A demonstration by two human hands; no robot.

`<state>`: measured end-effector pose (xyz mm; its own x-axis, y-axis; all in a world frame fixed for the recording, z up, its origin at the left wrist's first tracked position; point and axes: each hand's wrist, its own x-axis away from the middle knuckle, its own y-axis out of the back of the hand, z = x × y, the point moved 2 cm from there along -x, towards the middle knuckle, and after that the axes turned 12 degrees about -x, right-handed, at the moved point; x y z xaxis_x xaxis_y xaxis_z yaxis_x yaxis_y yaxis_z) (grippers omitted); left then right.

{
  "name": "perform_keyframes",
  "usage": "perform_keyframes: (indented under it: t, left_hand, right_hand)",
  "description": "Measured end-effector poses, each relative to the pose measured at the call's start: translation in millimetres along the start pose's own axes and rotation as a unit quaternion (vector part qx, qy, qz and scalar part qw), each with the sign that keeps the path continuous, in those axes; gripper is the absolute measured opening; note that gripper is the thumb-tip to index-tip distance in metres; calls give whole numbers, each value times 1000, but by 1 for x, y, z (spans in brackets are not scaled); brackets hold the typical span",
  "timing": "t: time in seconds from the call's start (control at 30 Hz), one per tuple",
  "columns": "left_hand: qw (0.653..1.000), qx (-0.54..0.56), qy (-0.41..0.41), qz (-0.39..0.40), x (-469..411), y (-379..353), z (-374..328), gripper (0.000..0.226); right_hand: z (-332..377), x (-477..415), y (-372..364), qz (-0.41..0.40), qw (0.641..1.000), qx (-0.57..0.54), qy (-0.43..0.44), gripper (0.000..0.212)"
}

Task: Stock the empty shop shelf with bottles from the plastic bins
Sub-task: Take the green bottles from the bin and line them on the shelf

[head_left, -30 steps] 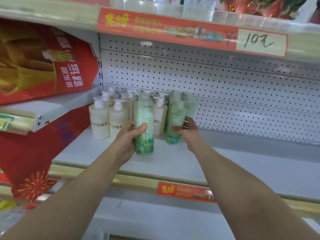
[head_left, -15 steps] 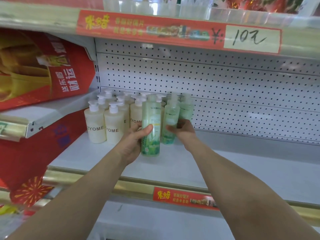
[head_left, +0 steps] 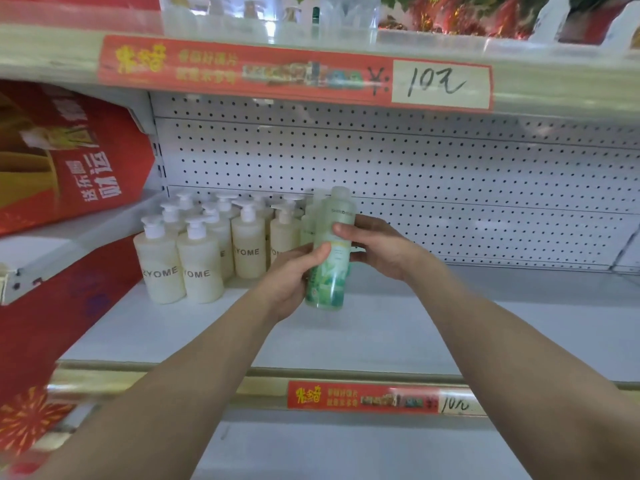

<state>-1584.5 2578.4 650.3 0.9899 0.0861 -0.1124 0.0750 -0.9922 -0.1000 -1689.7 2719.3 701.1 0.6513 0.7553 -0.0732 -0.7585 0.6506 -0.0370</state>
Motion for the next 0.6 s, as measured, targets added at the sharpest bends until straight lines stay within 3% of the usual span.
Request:
perform_keyframes:
  t: [0.1,0.23,0.3,0.6]
  left_hand:
    - [999,-30,-5,-12,-12,-3,2,48]
    - [969,-44,-3,-244,-35,17,0,45]
    - [950,-60,-6,-306,-44,25,1,50]
    - [933,-173,9,-316,-77,28,12,60]
  right_hand:
    - [3,3,13,-13,1000,1,0,48]
    - [0,-5,30,-97,995,17,8,50]
    - [-3,-12,38,-142,989,41,6,53]
    - [-36,-40,48,-181,972,147,-6,64]
